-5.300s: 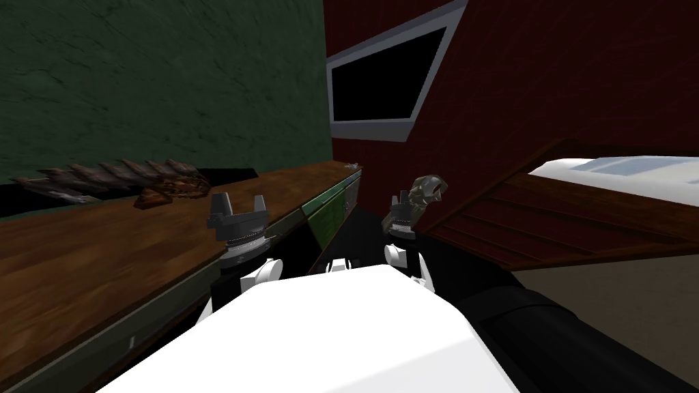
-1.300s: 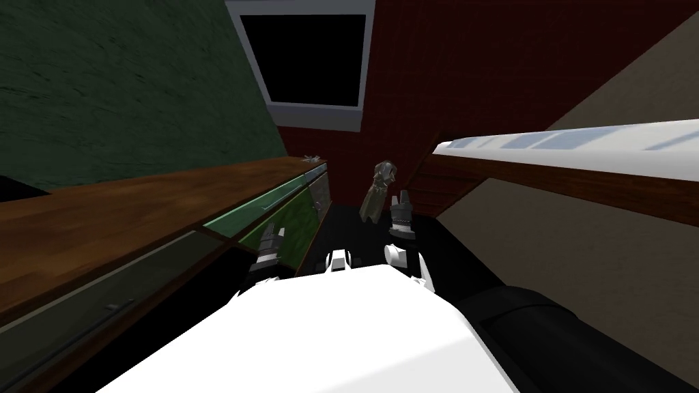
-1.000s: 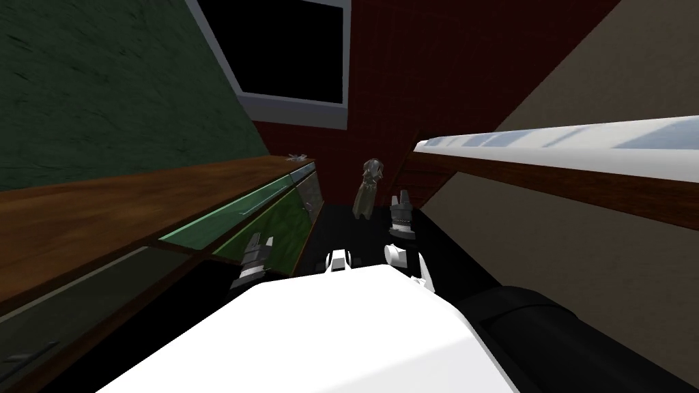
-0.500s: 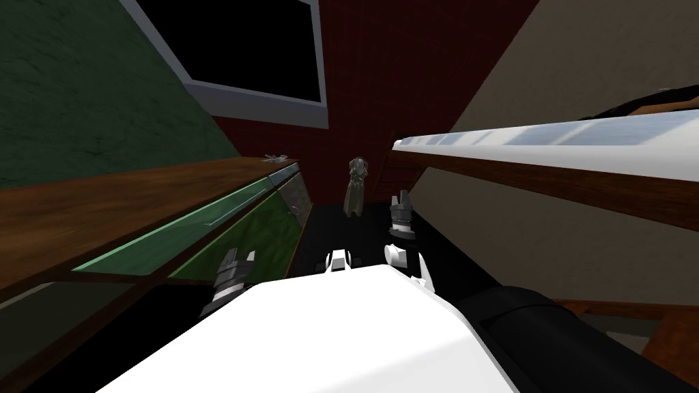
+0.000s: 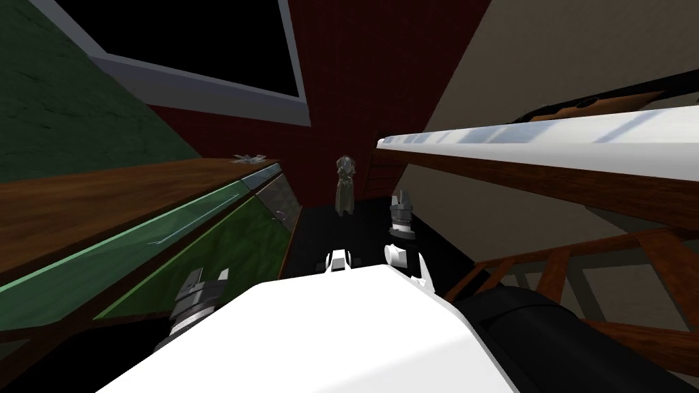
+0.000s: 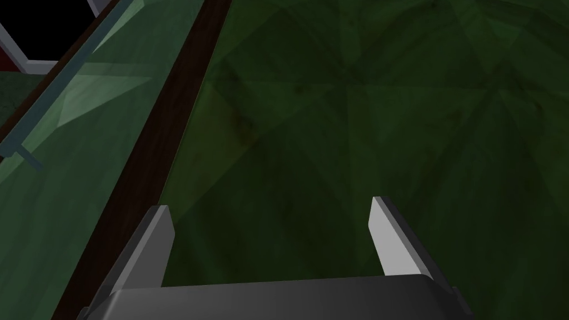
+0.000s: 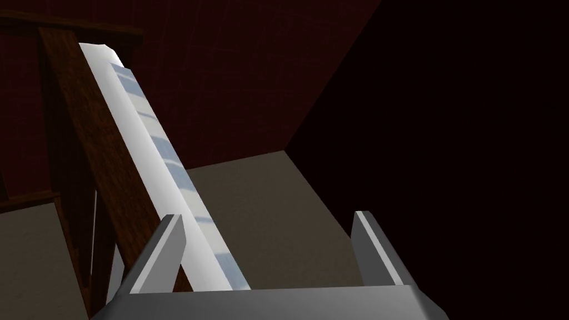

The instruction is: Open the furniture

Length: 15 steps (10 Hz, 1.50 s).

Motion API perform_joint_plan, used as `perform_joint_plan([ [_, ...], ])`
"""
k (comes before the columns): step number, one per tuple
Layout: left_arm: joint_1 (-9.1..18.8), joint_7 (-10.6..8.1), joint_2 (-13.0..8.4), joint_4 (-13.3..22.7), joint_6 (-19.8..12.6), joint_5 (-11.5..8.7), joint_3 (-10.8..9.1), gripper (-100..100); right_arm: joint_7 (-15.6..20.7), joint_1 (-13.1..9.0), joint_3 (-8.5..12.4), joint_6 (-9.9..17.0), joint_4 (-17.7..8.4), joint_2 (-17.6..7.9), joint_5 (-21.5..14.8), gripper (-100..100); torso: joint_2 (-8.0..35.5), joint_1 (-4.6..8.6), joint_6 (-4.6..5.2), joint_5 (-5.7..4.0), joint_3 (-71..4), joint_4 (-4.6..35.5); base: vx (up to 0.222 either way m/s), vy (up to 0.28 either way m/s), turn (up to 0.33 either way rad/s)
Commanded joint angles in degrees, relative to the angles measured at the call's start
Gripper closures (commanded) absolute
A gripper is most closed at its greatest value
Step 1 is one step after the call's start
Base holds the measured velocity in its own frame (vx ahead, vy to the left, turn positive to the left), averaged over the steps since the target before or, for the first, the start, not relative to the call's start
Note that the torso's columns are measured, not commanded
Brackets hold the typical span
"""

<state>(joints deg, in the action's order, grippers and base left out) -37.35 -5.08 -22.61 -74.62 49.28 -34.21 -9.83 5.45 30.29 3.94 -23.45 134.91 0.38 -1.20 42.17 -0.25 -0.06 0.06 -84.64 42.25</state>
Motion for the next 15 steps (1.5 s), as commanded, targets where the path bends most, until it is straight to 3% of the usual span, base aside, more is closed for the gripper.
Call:
perform_joint_plan([
  [1, -3.2, -1.12, -2.99, 2.76, 2.79, -4.1, -2.52, -100, 0.0, 0.01, 0.01, 0.0, 0.0, 0.0, 0.0, 0, -0.02, 0.01, 0.03, 0.01, -0.02, -0.01, -0.058, -0.081, -0.341],
  [3, -3.2, -1.12, -3.36, 7.02, 4.13, -7.46, -2.52, -100, 0.0, -0.02, -0.02, 0.0, 0.0, 0.01, 0.0, 0, 0.24, 0.51, 0.06, -0.14, 0.16, 0.07, -0.041, -0.09, -0.447],
  [4, -3.2, -1.12, -3.36, 7.02, 4.13, -9.19, -2.52, -100, 0.0, -0.02, -0.01, 0.0, 0.0, 0.0, 0.0, 0, 0.12, 0.29, 0.08, -0.09, 0.08, 0.04, -0.01, -0.017, -0.176],
  [5, -5.56, -2.13, -6.1, 9.97, 7.05, -10.87, -5.02, -100, 0.0, 0.0, 0.0, 0.0, 0.0, 0.0, 0.0, 0, 0.04, 0.05, 0.0, -0.01, 0.03, 0.01, -0.051, -0.105, -0.354],
  [6, -6.01, -2.13, -6.7, 13.76, 8.12, -12.14, -5.02, -100, 0.0, -0.02, -0.01, 0.0, 0.0, 0.01, 0.0, 0, 0.18, 0.33, 0.08, -0.07, 0.09, 0.04, -0.063, -0.116, -0.499],
  [9, -6.18, -2.13, -6.7, 13.76, 8.12, -17.1, -5.02, -100, 0.0, 0.01, 0.01, 0.0, 0.0, 0.0, 0.0, 0, 0.0, 0.01, -0.03, 0.01, 0.0, 0.0, -0.002, -0.02, -0.145],
  [10, -8.95, -3.15, -9.37, 16.35, 10.94, -18.93, -7.53, -100, 0.0, 0.01, 0.01, 0.0, 0.0, -0.01, 0.0, 0, 0.0, 0.02, 0.01, 0.0, 0.0, 0.0, -0.01, -0.137, -0.359],
  [11, -9.15, -3.15, -10.04, 17.7, 11.76, -20.52, -7.53, -100, 0.0, -0.01, -0.01, 0.0, 0.0, 0.01, 0.0, 0, 0.16, 0.12, 0.1, -0.55, -0.03, 0.07, -0.025, -0.141, -0.413],
  [12, -9.15, -3.15, -10.04, 17.77, 12.11, -22.45, -7.53, -100, 0.0, -0.01, -0.01, 0.0, 0.0, 0.0, 0.0, 0, 0.2, 0.24, 0.06, -0.42, 0.03, 0.07, -0.024, -0.051, -0.437],
  [13, -9.15, -3.15, -10.04, 20.09, 12.11, -24.07, -7.53, -100, 0.0, -0.01, 0.0, 0.0, 0.0, 0.0, 0.0, 0, 0.16, 0.02, 0.11, -0.1, 0.09, 0.06, -0.012, 0.008, -0.194],
  [14, -9.15, -3.15, -10.04, 20.51, 12.11, -24.76, -7.53, -100, 0.0, 0.0, 0.01, 0.0, 0.0, -0.01, 0.0, 0, 0.12, -0.11, -0.01, 0.02, 0.08, 0.04, 0.0, 0.0, 0.0],
  [15, -11.57, -4.16, -12.92, 23.12, 15.25, -26.75, -10.03, -100, 0.0, 0.01, 0.01, 0.0, 0.0, -0.01, 0.0, 0, 0.16, -0.41, -0.19, 0.06, 0.12, 0.01, 0.006, -0.158, -0.386],
])
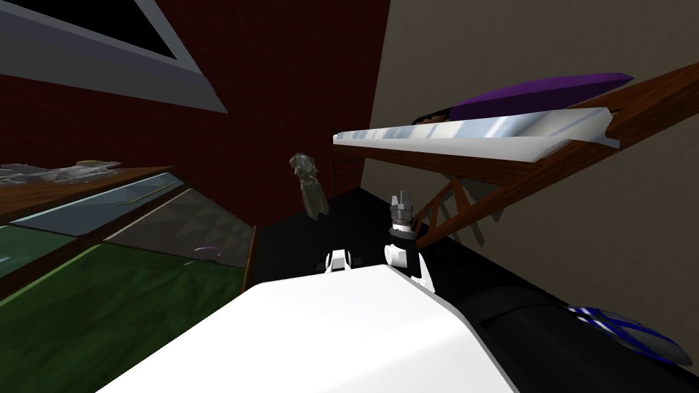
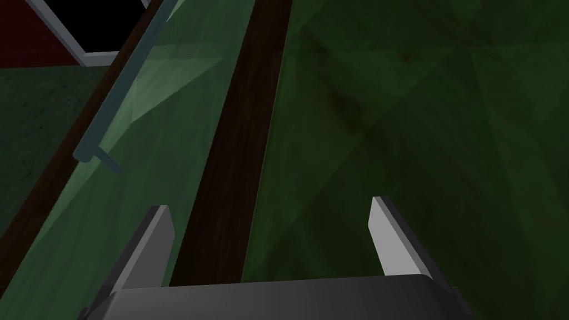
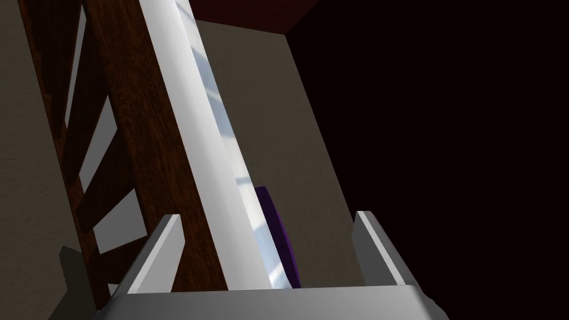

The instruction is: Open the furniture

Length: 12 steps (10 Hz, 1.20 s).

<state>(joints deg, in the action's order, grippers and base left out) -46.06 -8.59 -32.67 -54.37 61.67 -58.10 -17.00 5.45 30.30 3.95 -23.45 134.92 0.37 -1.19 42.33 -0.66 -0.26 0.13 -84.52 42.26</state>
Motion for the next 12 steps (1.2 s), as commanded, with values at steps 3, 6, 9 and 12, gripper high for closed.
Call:
perform_joint_plan([
  [3, -3.41, -0.65, -3.32, 4.08, 3.71, -8.25, -2.86, -100, 0.0, -0.02, -0.01, 0.0, 0.0, 0.0, 0.0, 0, 0.02, 0.43, 0.26, -0.12, -0.02, 0.04, -0.016, -0.051, -0.326],
  [6, -3.41, -0.65, -3.32, 7.0, 3.71, -8.53, -2.86, -100, 0.0, 0.0, 0.0, 0.0, 0.0, 0.0, 0.0, 0, 0.07, 0.26, 0.0, -0.06, 0.02, 0.02, 0.005, 0.002, 0.005],
  [9, -6.39, -1.66, -6.66, 10.32, 7.7, -14.72, -5.36, -100, 0.0, -0.02, -0.01, 0.0, 0.0, 0.0, 0.0, 0, 0.13, 0.59, 0.22, -0.42, -0.06, 0.02, -0.001, -0.112, -0.385],
  [12, -6.39, -1.66, -6.66, 13.75, 7.7, -16.19, -5.36, -100, 0.0, 0.0, 0.02, 0.0, -0.01, -0.01, 0.0, 0, -0.06, 0.43, 0.2, -0.04, -0.04, 0.03, -0.006, 0.018, -0.046],
])
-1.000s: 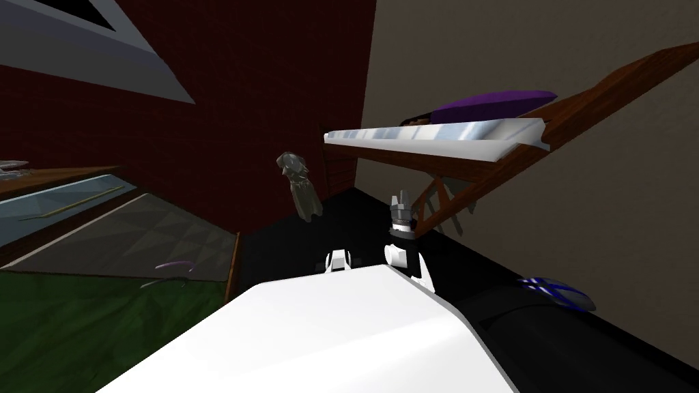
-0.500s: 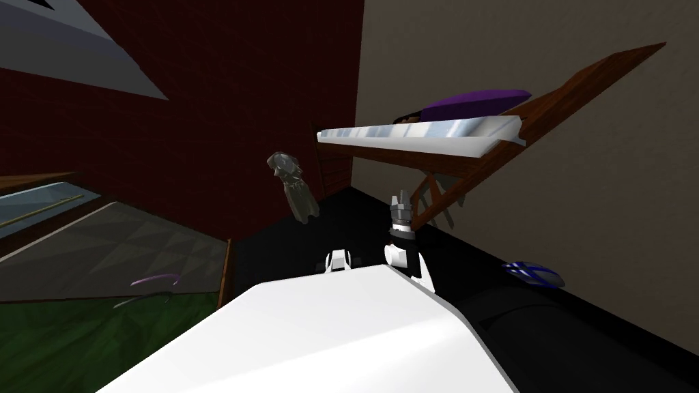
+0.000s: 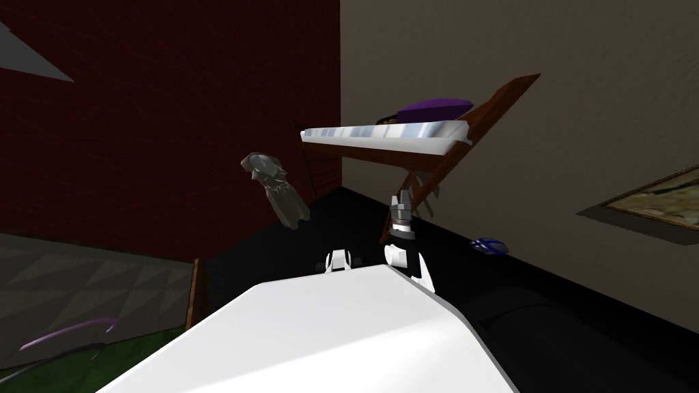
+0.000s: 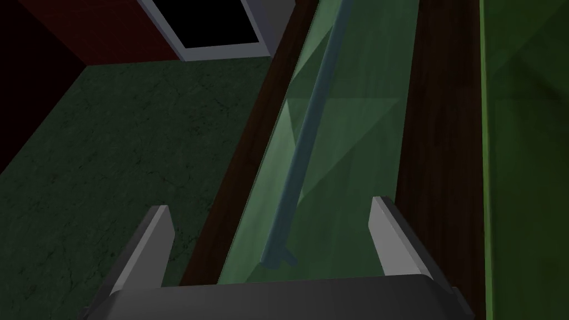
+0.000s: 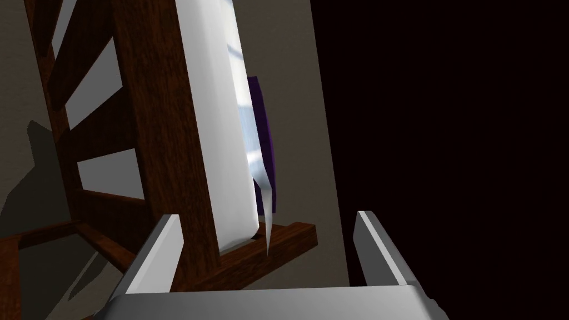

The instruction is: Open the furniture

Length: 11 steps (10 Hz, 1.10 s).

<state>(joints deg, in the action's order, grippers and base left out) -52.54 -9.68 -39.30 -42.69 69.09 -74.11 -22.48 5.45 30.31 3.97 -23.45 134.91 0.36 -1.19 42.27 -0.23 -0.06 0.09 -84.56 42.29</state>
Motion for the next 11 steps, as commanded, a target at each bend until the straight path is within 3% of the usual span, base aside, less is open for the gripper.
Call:
perform_joint_plan([
  [1, 0.54, -0.75, -0.13, 2.19, 0.38, 0.03, 0.28, -100, 0.0, 0.0, 0.0, 0.0, 0.0, 0.0, 0.0, 0, -0.02, 0.19, 0.04, -0.07, -0.02, -0.01, 0.0, 0.008, 0.004],
  [2, 3.07, 0.44, 2.72, -0.43, -2.42, 2.9, 2.62, 100, 0.0, 0.0, 0.0, 0.0, 0.0, 0.0, 0.0, 0, -0.02, 0.31, 0.07, -0.12, -0.03, -0.01, -0.02, 0.11, 0.284],
  [4, 3.07, 0.44, 3.31, -3.4, -3.7, 6.33, 2.62, 100, 0.0, 0.01, 0.0, -0.01, 0.01, 0.0, 0.0, 0, 0.29, -0.88, -0.29, 0.73, 0.43, 0.16, 0.005, 0.1, 0.353],
  [5, 3.07, 0.44, 3.31, -1.03, -3.7, 7.47, 2.62, 100, 0.0, 0.01, 0.01, 0.0, 0.01, 0.0, 0.0, 0, 0.55, -1.2, -0.31, 1.18, 0.77, 0.3, 0.017, 0.012, 0.224],
  [6, 3.07, 0.44, 3.31, -3.04, -3.7, 7.47, 2.62, 100, 0.0, 0.01, 0.0, 0.0, 0.0, 0.0, 0.0, 0, 0.81, -1.02, -0.51, 1.24, 0.97, 0.37, 0.012, 0.005, 0.089],
  [7, 3.07, 0.44, 3.31, -4.68, -3.7, 7.47, 2.62, 100, 0.0, 0.0, 0.0, 0.0, 0.0, 0.0, 0.0, 0, 0.88, -0.81, -0.44, 1.23, 1.05, 0.4, -0.002, 0.007, 0.018],
  [8, 5.24, 1.46, 5.54, -7.87, -5.88, 10.08, 4.65, 100, 0.0, -0.01, 0.0, 0.0, 0.0, 0.0, 0.0, 0, 0.77, -0.73, -0.32, 1.18, 0.97, 0.36, -0.01, 0.111, 0.337],
  [9, 6.04, 1.46, 6.65, -11.42, -6.86, 11.46, 5.13, 100, 0.0, 0.01, 0.02, 0.0, 0.0, -0.01, 0.0, 0, 0.61, -1.11, -0.4, 1.32, 0.9, 0.31, -0.005, 0.099, 0.439],
  [11, 6.04, 1.46, 6.65, -12.39, -7.69, 14.15, 5.13, 100, 0.0, 0.0, 0.0, 0.0, 0.0, 0.0, 0.0, 0, 0.16, -0.15, -0.13, 0.25, 0.2, 0.02, -0.002, 0.041, 0.274],
])
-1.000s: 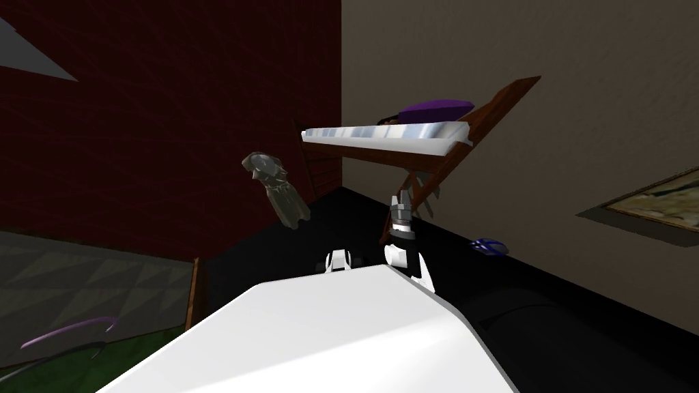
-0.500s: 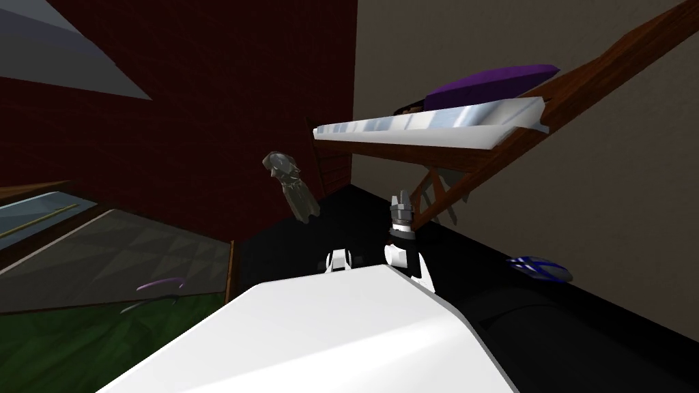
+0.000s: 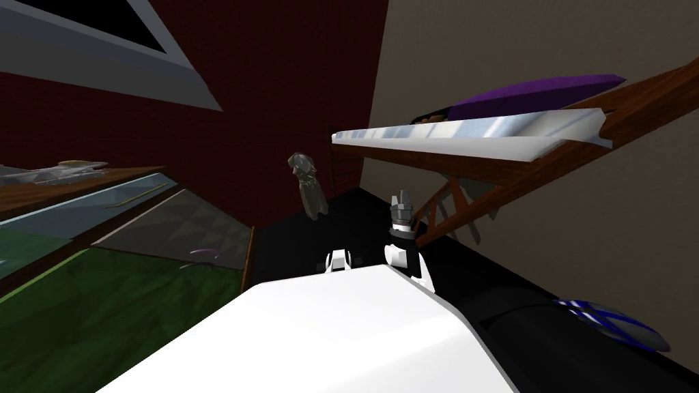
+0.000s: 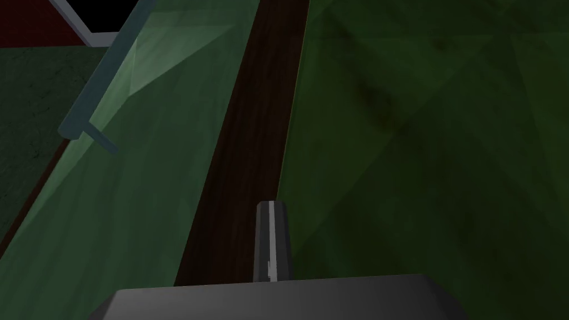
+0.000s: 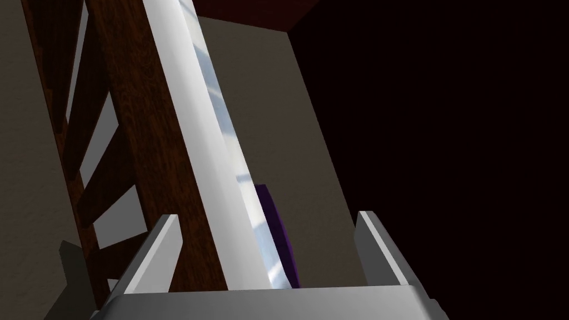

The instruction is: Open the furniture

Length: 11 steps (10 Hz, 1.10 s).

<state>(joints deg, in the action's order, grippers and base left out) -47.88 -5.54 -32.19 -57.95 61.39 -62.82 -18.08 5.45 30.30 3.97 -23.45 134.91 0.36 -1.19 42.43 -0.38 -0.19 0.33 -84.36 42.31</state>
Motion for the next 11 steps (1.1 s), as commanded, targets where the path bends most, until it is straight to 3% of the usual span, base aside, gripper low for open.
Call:
perform_joint_plan([
  [1, 1.38, -2.68, -0.46, 3.83, 0.01, 3.85, 0.73, 100, 0.0, 0.0, -0.01, 0.0, 0.0, 0.01, 0.0, 0, 0.05, -0.2, -0.18, 0.13, 0.05, -0.01, 0.003, -0.014, 0.033],
  [2, 4.35, -1.67, 2.11, 0.43, -2.37, 6.12, 3.23, 100, 0.0, -0.01, -0.01, 0.0, 0.0, 0.0, 0.0, 0, 0.12, -0.21, -0.11, 0.1, 0.08, 0.02, 0.007, 0.104, 0.402],
  [3, 4.35, -1.67, 2.88, 0.51, -3.4, 7.97, 3.23, 100, 0.0, 0.01, 0.01, 0.0, 0.0, -0.01, 0.0, 0, 0.03, -0.43, -0.01, 0.05, 0.0, 0.02, 0.03, 0.13, 0.388],
  [4, 4.35, -1.67, 2.88, -2.69, -3.98, 9.61, 3.23, 100, 0.0, 0.01, 0.01, 0.0, 0.0, -0.01, 0.0, 0, -0.04, -0.47, -0.03, 0.17, -0.02, -0.03, 0.023, 0.062, 0.355],
  [5, 4.35, -1.67, 2.88, -2.92, -3.98, 11.34, 3.23, 100, 0.0, 0.01, 0.0, 0.0, 0.0, 0.0, 0.0, 0, 0.03, -0.37, -0.1, 0.2, 0.03, -0.04, 0.005, 0.015, 0.251],
  [6, 7.0, -0.66, 5.52, -6.49, -6.87, 12.99, 5.74, 100, 0.0, 0.0, 0.0, 0.0, 0.0, 0.0, 0.0, 0, 0.14, -0.14, -0.07, 0.05, 0.07, 0.0, 0.016, 0.094, 0.377],
  [8, 7.32, -0.66, 6.22, -9.66, -7.97, 15.82, 5.74, 100, 0.0, 0.0, 0.01, 0.0, -0.01, -0.01, 0.0, 0, -0.08, 0.1, 0.08, -0.2, -0.15, -0.03, 0.028, 0.102, 0.427],
  [10, 7.32, -0.66, 6.22, -9.66, -7.97, 18.91, 5.74, 100, 0.0, -0.01, -0.01, 0.0, 0.0, 0.0, 0.0, 0, -0.02, 0.3, 0.1, -0.23, -0.1, -0.04, 0.005, 0.01, 0.065],
  [11, 10.04, 0.36, 9.07, -12.89, -11.13, 20.71, 8.24, 100, 0.0, -0.02, -0.01, 0.0, 0.0, 0.0, 0.0, 0, -0.02, 0.43, 0.18, -0.31, -0.11, 0.0, 0.034, 0.113, 0.43],
])
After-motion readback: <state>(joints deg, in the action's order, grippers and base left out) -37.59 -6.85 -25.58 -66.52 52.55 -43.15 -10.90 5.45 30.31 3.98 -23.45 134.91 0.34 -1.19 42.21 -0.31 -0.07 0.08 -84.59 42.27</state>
